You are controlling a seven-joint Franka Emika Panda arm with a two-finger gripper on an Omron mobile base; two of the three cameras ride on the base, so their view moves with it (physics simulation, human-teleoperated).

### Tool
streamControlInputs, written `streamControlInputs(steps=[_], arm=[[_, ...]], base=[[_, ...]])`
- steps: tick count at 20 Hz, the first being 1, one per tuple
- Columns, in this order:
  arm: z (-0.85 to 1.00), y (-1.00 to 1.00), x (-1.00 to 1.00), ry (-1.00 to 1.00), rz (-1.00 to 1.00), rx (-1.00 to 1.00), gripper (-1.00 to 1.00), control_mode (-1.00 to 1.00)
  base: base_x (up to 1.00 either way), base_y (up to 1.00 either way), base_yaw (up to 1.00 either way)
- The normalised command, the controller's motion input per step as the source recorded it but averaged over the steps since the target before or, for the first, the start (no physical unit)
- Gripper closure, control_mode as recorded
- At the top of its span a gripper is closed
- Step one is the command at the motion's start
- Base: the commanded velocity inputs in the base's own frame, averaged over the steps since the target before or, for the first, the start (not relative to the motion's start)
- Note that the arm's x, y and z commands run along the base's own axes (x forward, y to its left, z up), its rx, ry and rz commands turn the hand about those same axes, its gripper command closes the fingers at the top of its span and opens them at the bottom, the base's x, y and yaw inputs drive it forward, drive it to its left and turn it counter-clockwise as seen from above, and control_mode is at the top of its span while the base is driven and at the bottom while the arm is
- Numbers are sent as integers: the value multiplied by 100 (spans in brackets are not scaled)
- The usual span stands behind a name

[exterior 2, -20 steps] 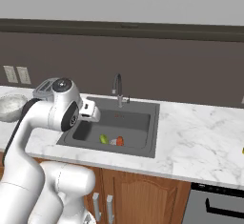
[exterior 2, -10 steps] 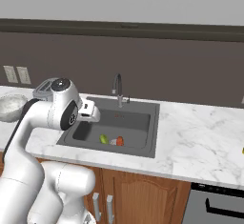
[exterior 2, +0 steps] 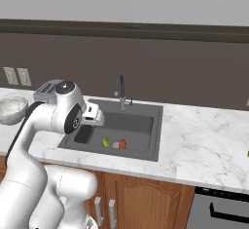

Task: Remove the sweet potato and mango from the sink. Then move the bowl and cup from the counter to the sink for washing.

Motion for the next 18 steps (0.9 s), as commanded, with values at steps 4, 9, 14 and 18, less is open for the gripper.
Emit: streamControlInputs(steps=[4,9,14,18], arm=[[-8,-6,4,0,0,0,-100,-100],[-7,-5,8,0,0,0,-100,-100],[-7,-3,11,0,1,0,-100,-100],[-8,-3,12,0,1,0,-100,-100]], base=[[0,0,0],[0,0,0],[0,0,0],[0,0,0]])
